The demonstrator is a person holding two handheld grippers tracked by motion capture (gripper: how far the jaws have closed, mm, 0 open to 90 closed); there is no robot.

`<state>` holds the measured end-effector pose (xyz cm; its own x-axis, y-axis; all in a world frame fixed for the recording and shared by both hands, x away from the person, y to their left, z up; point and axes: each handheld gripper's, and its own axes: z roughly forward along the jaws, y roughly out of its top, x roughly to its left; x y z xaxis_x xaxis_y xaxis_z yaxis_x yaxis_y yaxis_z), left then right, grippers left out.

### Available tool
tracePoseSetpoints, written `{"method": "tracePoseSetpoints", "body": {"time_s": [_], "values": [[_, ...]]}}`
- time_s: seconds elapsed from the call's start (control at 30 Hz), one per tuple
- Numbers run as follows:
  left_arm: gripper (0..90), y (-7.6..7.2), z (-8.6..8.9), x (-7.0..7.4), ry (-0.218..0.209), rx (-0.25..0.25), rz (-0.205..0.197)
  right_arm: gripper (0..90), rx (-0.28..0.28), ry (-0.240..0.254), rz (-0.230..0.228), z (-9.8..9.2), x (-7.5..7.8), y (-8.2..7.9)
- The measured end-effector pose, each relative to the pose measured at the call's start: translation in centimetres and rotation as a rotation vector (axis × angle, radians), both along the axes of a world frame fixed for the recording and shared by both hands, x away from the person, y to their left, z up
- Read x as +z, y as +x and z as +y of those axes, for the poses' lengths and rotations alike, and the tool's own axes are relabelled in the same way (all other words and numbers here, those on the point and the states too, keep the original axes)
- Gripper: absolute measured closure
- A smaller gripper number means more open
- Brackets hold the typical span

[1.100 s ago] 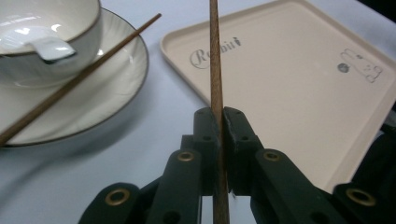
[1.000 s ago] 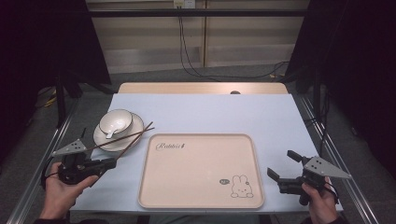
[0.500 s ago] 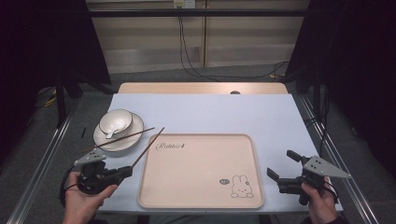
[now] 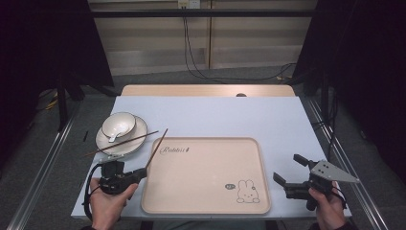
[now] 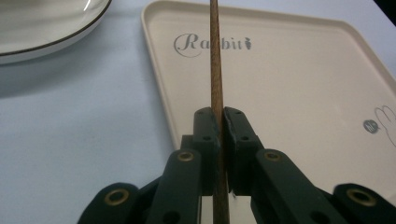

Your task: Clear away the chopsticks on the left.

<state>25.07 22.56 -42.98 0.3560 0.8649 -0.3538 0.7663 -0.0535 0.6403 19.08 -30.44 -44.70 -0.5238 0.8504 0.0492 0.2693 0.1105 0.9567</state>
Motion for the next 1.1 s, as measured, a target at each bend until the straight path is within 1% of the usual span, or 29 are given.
{"method": "tracePoseSetpoints", "body": {"time_s": [0.03,0.07,0.2,0.23,0.27,0.33,0.37,0.4,0.43,0.47,0.53,0.57,0.63,0.67,0.7,0.73,0.8,0.83,0.87,0.9,0.93,1.03,1.07,1.1], "values": [[84.6,0.0,-0.2,-0.3,0.014,0.011,0.013,0.4,-0.003,0.002,0.002,0.0,0.0,0.0],[84.6,0.0,-0.2,-0.3,0.014,0.011,0.013,0.4,-0.003,0.002,0.002,0.0,0.0,0.0],[84.6,-0.2,-0.3,-0.9,0.013,0.034,0.04,0.4,0.0,-0.001,0.001,0.0,0.0,0.0],[84.6,-0.2,-0.4,-1.0,0.019,0.039,0.043,0.3,0.003,-0.001,0.0,0.0,0.0,0.0],[84.6,-0.3,-0.5,-1.1,0.014,0.034,0.054,0.4,-0.001,-0.004,-0.001,0.1,0.0,0.0],[84.6,-0.4,-0.7,-1.3,0.029,0.029,0.058,0.4,0.003,-0.005,0.0,0.1,0.0,0.0],[84.6,-0.4,-0.7,-1.3,0.025,0.027,0.069,0.4,0.0,-0.004,0.0,0.0,0.0,0.0],[84.6,-0.4,-0.8,-1.5,0.037,0.034,0.069,0.4,-0.001,-0.005,0.0,0.0,0.0,0.0],[84.6,-0.4,-0.8,-1.6,0.032,0.036,0.078,0.4,-0.001,-0.004,-0.002,0.1,0.0,0.0],[84.6,-0.4,-0.8,-1.6,0.032,0.036,0.078,0.4,-0.001,-0.004,-0.002,0.1,0.0,0.0],[84.5,-0.3,-1.0,-1.8,0.045,0.036,0.088,0.4,0.003,-0.007,-0.001,0.1,0.0,0.0],[84.6,-0.3,-1.0,-1.9,0.043,0.035,0.089,0.4,0.004,-0.008,-0.004,0.1,0.0,0.0],[84.6,-0.2,-1.2,-2.2,0.061,0.03,0.097,0.4,0.004,-0.008,-0.002,0.1,0.0,0.0],[84.5,-0.1,-1.3,-2.3,0.06,0.039,0.102,0.4,0.002,-0.006,-0.001,0.1,0.0,0.0],[84.6,0.0,-1.4,-2.4,0.076,0.035,0.107,0.3,0.003,-0.007,-0.002,0.1,0.0,0.0],[84.5,0.0,-1.5,-2.5,0.079,0.033,0.112,0.3,0.002,-0.005,-0.004,0.0,0.0,0.0],[84.5,0.1,-1.8,-2.6,0.081,0.048,0.109,0.4,0.001,-0.004,-0.006,0.1,0.0,0.0],[84.5,0.2,-1.8,-2.6,0.096,0.046,0.112,0.4,0.002,-0.006,-0.005,0.1,0.0,0.0],[84.4,0.2,-1.8,-2.6,0.097,0.038,0.118,0.4,0.004,-0.008,-0.005,0.1,0.0,0.0],[84.4,0.3,-1.9,-2.7,0.107,0.04,0.119,0.4,0.004,-0.008,-0.005,0.1,0.0,0.0],[84.4,0.3,-2.0,-2.7,0.1,0.044,0.126,0.3,0.004,-0.009,-0.005,0.1,0.0,0.0],[84.1,0.3,-2.1,-2.9,0.098,0.055,0.127,0.4,0.004,-0.009,-0.005,0.1,0.0,0.0],[84.1,0.3,-2.1,-2.9,0.098,0.055,0.127,0.4,0.004,-0.009,-0.005,0.1,0.0,0.0],[82.8,0.4,-2.2,-2.9,0.106,0.044,0.136,0.4,0.003,-0.009,-0.006,0.1,0.0,0.0]]}}
